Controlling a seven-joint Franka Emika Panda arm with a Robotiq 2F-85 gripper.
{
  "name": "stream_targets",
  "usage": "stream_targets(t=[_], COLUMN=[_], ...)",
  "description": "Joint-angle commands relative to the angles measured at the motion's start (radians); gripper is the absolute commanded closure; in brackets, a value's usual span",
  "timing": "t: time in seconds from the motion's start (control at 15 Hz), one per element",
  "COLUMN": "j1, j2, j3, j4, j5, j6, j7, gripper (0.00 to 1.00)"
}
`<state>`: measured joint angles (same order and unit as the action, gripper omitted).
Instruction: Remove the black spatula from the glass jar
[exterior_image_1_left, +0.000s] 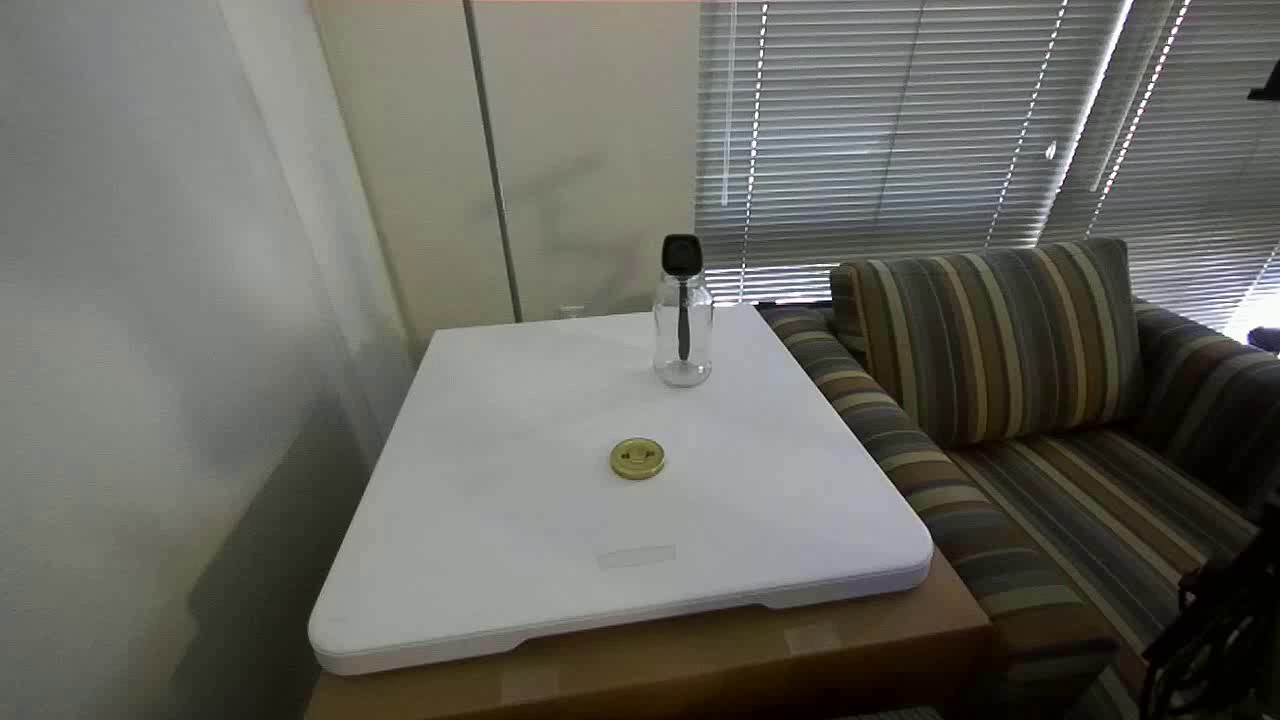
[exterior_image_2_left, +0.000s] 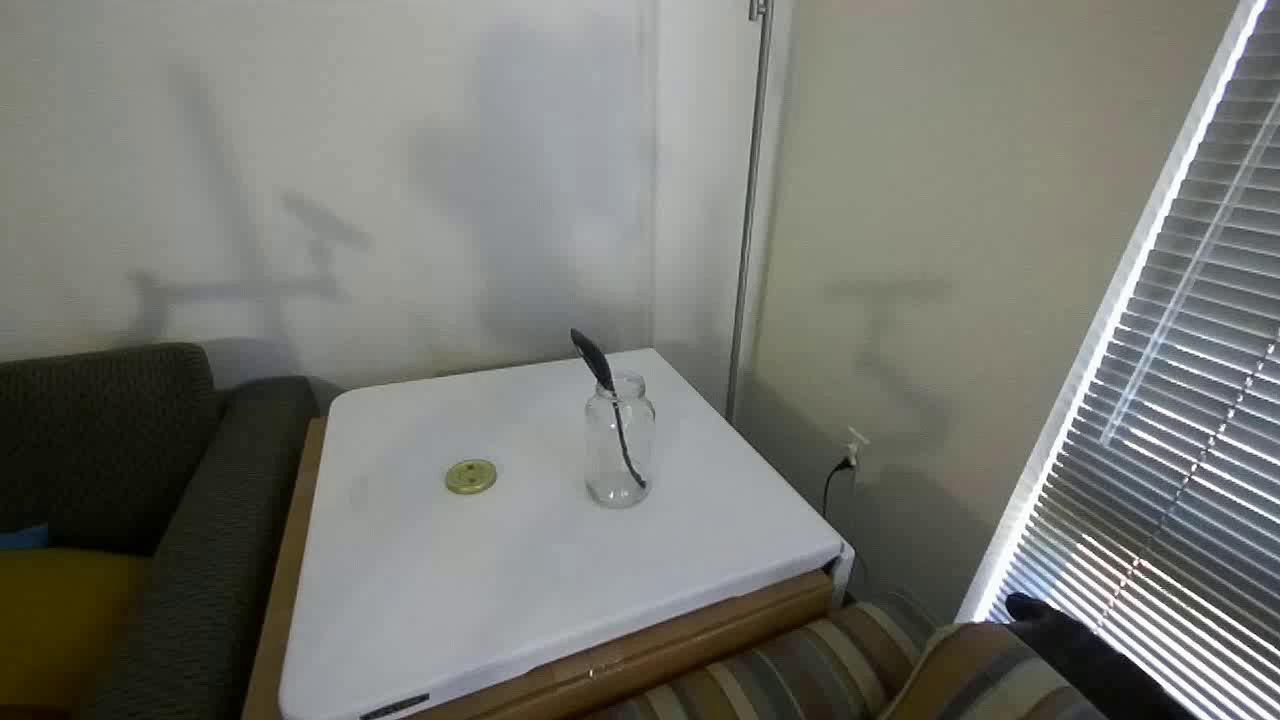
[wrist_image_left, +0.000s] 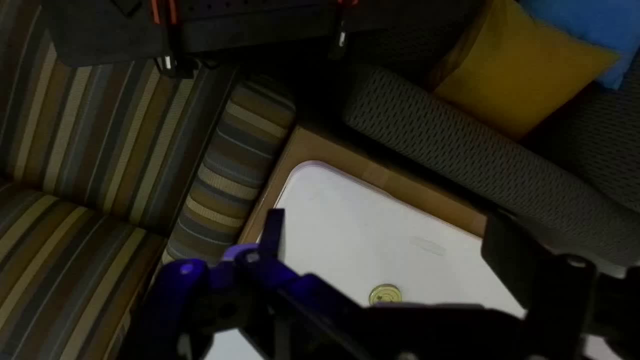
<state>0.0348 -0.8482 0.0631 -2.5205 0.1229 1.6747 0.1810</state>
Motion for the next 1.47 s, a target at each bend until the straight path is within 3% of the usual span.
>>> stream_targets(t=[0.0,0.47,1.13,1.4], j1=[-0.012,-0.019,-0.029,-0.025], j2=[0.000,0.070,0.289,0.275], j3=[0.008,0.020,0.006,0.006], j4=[0.003,0.012,0.050,0.050], j5=[0.006,-0.038,-0.099,-0.114], j6=[-0.003,0.112,0.351,0.342], j7=[-0.007,-0.022,-0.025,-0.006], gripper=[0.00,0.00,0.00,0.00])
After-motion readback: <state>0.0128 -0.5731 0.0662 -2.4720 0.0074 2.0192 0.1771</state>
